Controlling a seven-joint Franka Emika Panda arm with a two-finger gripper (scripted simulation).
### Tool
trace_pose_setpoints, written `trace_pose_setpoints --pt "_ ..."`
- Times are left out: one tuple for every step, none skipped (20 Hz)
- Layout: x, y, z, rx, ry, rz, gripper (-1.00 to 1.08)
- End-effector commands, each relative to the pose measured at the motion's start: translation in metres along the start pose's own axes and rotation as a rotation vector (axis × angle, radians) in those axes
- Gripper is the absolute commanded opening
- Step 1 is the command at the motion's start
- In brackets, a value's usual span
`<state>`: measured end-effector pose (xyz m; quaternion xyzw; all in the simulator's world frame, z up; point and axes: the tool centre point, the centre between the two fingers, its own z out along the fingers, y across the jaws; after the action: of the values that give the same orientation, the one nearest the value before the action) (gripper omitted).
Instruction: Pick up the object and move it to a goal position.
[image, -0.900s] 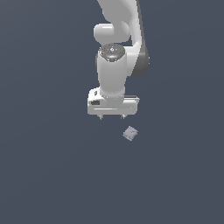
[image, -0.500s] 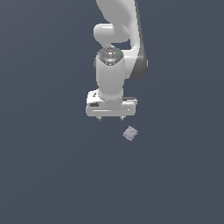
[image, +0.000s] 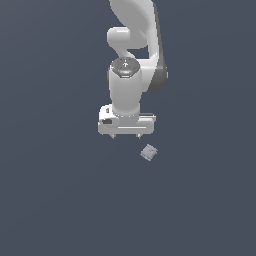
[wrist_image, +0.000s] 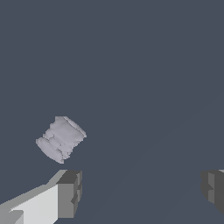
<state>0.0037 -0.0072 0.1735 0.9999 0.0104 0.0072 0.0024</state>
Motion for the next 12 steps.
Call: trace_pose_setpoints --pt "0.000 -0.003 0.002 0.000 -0.001 0.014 1.00" --pt "0.000 -0.004 0.003 0.001 -0.001 0.023 1.00" --pt "0.001 -0.005 0.004 0.001 -0.001 0.032 1.00" --pt "0.001 -0.007 0.005 0.001 -0.001 0.042 1.00" --pt "0.001 -0.009 0.006 0.002 -0.001 0.054 1.00" --pt "0.001 -0.011 0.008 0.002 -0.002 0.066 1.00" --pt "0.001 -0.013 0.009 0.002 -0.002 0.080 1.00" --pt "0.002 -0.015 0.011 0.003 -0.002 0.094 1.00" --pt "0.002 -0.018 0.013 0.003 -0.003 0.110 1.00" --pt "0.002 -0.020 0.015 0.003 -0.003 0.126 1.00" --pt "0.002 -0.023 0.017 0.004 -0.004 0.144 1.00" --pt "0.002 -0.026 0.019 0.004 -0.004 0.163 1.00"
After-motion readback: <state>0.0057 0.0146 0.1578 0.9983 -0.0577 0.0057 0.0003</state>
